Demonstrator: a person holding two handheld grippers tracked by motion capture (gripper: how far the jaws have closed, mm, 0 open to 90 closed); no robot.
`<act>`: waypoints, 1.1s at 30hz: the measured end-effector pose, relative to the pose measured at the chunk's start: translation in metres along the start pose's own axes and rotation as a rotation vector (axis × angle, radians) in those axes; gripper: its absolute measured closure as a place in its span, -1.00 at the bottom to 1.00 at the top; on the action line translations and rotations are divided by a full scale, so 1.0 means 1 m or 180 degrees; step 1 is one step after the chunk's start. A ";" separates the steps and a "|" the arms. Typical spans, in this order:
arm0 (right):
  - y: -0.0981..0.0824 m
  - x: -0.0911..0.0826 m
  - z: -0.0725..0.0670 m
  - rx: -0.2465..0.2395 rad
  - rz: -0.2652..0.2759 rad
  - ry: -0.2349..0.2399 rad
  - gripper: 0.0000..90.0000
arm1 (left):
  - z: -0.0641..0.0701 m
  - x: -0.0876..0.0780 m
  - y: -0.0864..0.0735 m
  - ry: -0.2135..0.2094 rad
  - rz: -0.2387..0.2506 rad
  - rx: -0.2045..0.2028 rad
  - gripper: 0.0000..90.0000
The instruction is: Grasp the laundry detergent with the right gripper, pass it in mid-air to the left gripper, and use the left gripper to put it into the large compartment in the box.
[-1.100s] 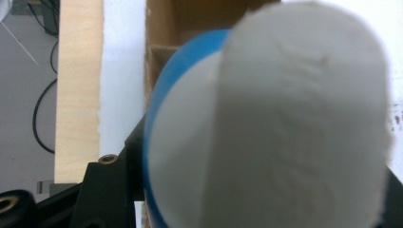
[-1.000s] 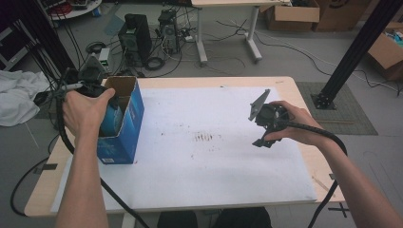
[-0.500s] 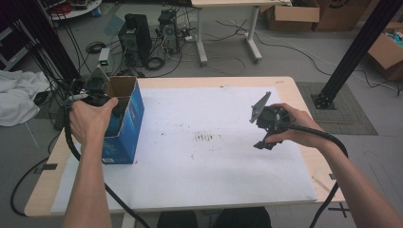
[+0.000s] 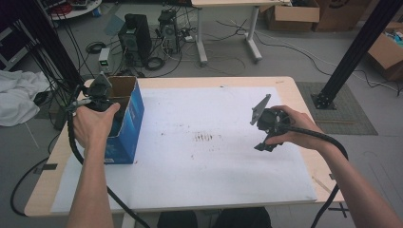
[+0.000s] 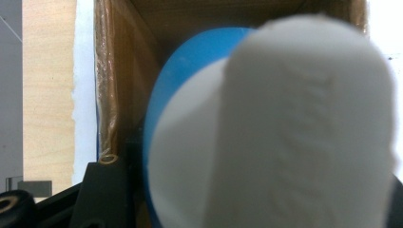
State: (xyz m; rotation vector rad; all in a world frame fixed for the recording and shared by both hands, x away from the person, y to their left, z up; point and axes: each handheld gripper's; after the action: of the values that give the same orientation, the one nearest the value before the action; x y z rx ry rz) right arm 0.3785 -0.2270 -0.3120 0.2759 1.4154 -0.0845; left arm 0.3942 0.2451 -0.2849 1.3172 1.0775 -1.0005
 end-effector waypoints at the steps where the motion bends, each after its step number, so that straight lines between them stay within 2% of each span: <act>1: 0.000 0.000 0.000 0.0003 0.0001 0.0001 -0.59 | 0.000 0.001 0.000 0.0005 0.0007 -0.0001 -0.11; 13: 0.001 0.005 -0.001 -0.0009 -0.0028 0.0017 -0.59 | -0.002 0.013 -0.005 -0.0014 -0.0037 -0.0007 -0.11; 33: 0.001 0.008 -0.003 -0.0009 -0.0078 0.0040 -0.59 | -0.001 0.014 -0.004 -0.0021 -0.0041 0.0012 -0.12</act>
State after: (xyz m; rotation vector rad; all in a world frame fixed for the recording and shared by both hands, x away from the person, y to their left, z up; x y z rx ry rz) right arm 0.3767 -0.2245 -0.3207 0.2572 1.4313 -0.1011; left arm 0.3931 0.2471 -0.2999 1.3108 1.0809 -1.0162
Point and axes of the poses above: each handheld gripper's, and its own axes: x roughly forward along the jaws, y roughly out of its top, z roughly to its right, and after that the axes turned 8 degrees about -z, right-handed
